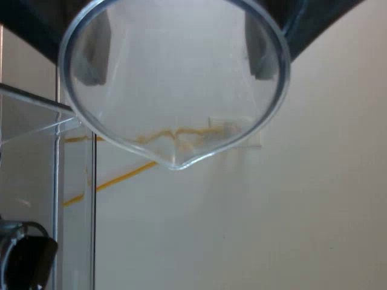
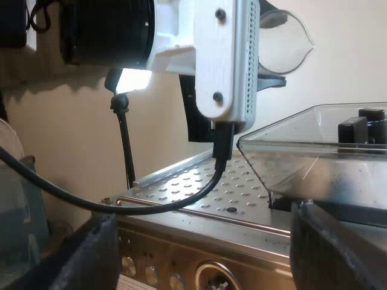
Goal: Pour the beans into the coffee machine
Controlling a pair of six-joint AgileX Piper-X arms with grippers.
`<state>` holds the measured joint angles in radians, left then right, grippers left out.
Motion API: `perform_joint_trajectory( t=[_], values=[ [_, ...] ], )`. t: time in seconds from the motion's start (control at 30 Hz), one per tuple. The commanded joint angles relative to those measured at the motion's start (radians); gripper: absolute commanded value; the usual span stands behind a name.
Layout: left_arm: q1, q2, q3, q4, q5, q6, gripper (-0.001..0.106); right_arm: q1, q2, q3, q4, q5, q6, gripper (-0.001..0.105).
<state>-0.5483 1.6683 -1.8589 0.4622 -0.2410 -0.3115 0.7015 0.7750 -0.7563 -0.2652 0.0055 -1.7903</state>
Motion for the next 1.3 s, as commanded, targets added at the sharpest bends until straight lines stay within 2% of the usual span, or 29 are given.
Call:
perform_joint_trajectory(
  t=[0.03, 0.13, 0.23, 0.37, 0.43, 0.53, 0.8, 1.13, 1.3],
  values=[
    [-0.007, -0.011, -0.009, -0.022, -0.009, 0.055, 0.037, 0.004, -0.008, -0.008, -0.007, -0.005, 0.000, 0.062],
    [-0.007, -0.011, -0.009, -0.022, 0.002, 0.098, 0.037, 0.004, -0.008, -0.008, -0.007, -0.005, 0.000, 0.062],
    [-0.007, -0.011, -0.009, -0.020, 0.055, 0.139, 0.037, 0.004, -0.008, -0.008, -0.007, -0.005, 0.000, 0.062],
    [-0.007, -0.011, -0.009, -0.020, 0.117, 0.273, 0.037, 0.004, -0.008, -0.008, -0.007, -0.005, 0.000, 0.062],
    [-0.007, -0.011, -0.009, -0.020, 0.120, 0.342, 0.037, 0.004, -0.008, -0.008, -0.007, -0.005, 0.000, 0.062],
    [-0.007, -0.011, -0.009, -0.020, 0.120, 0.399, 0.037, 0.004, -0.008, -0.008, -0.007, -0.005, 0.000, 0.062],
    [-0.007, -0.011, -0.009, -0.020, 0.124, 0.443, 0.037, 0.004, -0.008, -0.008, -0.007, -0.005, 0.023, 0.062],
    [-0.007, -0.011, -0.009, -0.020, 0.126, 0.538, 0.037, 0.004, -0.008, -0.008, -0.007, -0.005, 0.023, 0.062],
    [-0.007, -0.011, -0.009, -0.020, 0.162, 0.593, 0.037, 0.004, -0.008, -0.008, -0.007, -0.005, 0.023, 0.062]
  ],
)
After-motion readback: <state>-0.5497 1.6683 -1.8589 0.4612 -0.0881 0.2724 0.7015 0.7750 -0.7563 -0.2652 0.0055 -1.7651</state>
